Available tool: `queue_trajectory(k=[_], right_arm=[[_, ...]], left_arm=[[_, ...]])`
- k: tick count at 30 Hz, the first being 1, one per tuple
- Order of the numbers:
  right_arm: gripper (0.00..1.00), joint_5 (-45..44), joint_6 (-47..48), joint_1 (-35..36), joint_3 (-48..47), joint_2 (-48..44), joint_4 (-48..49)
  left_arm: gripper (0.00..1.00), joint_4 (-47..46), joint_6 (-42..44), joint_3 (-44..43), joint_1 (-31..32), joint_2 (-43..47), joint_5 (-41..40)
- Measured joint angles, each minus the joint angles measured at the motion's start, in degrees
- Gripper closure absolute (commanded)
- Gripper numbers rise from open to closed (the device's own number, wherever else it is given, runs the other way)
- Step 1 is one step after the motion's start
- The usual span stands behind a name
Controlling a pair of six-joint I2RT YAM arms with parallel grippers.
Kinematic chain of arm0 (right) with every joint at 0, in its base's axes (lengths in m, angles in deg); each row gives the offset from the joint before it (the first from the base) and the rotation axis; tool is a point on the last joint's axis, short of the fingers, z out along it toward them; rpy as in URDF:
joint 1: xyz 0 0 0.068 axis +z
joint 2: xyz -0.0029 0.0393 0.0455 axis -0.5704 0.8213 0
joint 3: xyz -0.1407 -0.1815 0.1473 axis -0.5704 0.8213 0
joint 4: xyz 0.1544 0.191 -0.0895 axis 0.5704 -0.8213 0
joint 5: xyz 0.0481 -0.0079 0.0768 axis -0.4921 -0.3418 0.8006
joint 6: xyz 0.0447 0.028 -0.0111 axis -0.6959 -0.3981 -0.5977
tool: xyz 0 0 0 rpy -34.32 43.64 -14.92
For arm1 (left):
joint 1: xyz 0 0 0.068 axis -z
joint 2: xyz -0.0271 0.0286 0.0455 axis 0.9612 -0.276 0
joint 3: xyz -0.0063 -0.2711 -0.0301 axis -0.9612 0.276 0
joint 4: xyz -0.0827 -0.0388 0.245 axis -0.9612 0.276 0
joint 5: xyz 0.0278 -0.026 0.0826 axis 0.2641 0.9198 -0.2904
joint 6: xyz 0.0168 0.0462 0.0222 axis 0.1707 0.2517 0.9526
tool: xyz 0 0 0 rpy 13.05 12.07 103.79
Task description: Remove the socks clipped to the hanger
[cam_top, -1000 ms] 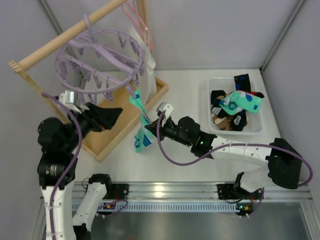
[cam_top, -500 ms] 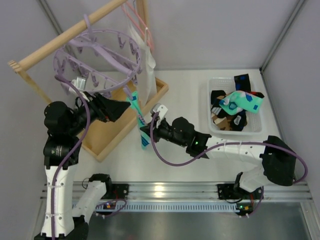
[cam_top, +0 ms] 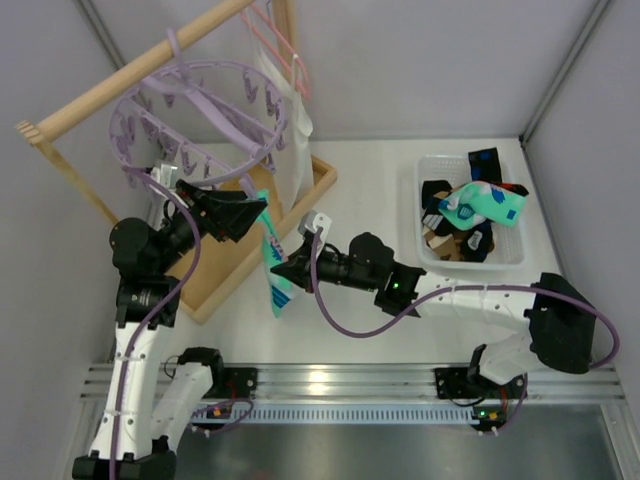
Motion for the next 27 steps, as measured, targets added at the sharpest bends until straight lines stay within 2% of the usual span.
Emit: queue_trajectory(k=[9, 14, 22, 27], right_arm=[[1.0, 4.09, 0.02, 0.0, 0.0, -1.25, 0.02], [1.0, 5.14, 0.09, 0.0, 0.0, -1.25, 0.02], [1.0, 6.71, 0.81, 0.0, -0.74, -1.2, -0.83], [1.0, 6.58, 1.16, 0.02, -0.96, -1.2, -0.92]], left_arm=[[0.17, -5.11, -0.35, 1.55, 0.09, -1.68, -3.65], [0.07, -7.28, -1.29, 1.86, 0.33, -3.17, -4.07], [0.11, -8.04, -1.46, 4.68, 0.35, -3.15, -8.94], [0.03, -8.04, -1.62, 4.83, 0.35, -2.75, -11.67]])
